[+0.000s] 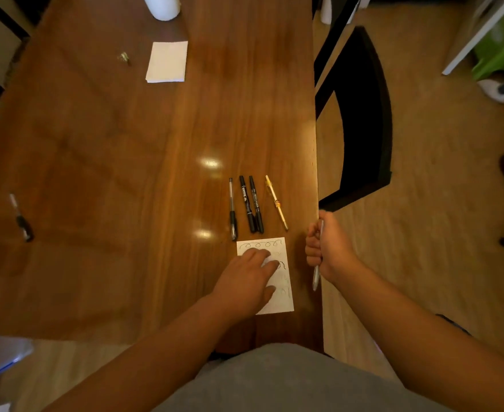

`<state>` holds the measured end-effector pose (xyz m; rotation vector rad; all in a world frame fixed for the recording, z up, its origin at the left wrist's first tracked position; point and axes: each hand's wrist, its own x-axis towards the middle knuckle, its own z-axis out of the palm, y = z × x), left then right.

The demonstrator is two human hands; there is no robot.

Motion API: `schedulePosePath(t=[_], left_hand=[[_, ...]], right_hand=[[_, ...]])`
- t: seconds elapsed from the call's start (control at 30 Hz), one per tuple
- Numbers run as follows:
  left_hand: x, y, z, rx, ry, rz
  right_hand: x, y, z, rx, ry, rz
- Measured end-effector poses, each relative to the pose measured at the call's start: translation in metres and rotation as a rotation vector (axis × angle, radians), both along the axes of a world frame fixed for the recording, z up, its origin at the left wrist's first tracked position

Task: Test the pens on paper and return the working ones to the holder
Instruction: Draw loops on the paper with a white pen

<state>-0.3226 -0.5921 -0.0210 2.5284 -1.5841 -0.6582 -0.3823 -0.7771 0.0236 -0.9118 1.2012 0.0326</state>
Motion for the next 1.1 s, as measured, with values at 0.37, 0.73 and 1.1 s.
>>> schedulePosePath(t=[0.37,0.73,1.1], left_hand=[[0.031,-0.011,-0.014,-0.002,0.068,-0.071],[0.035,-0.008,-0.013,-0.039,0.129,-0.061],[0.031,-0.005,-0.014,-0.040,0.102,-0.052]], right_hand=[[0.060,-0.046,-0.032,-0.502,0.054,0.228],[0.096,-0.053,-0.057,-0.812,0.197,0.522],[0.082,-0.050,-0.058,-0.838,0.203,0.594]])
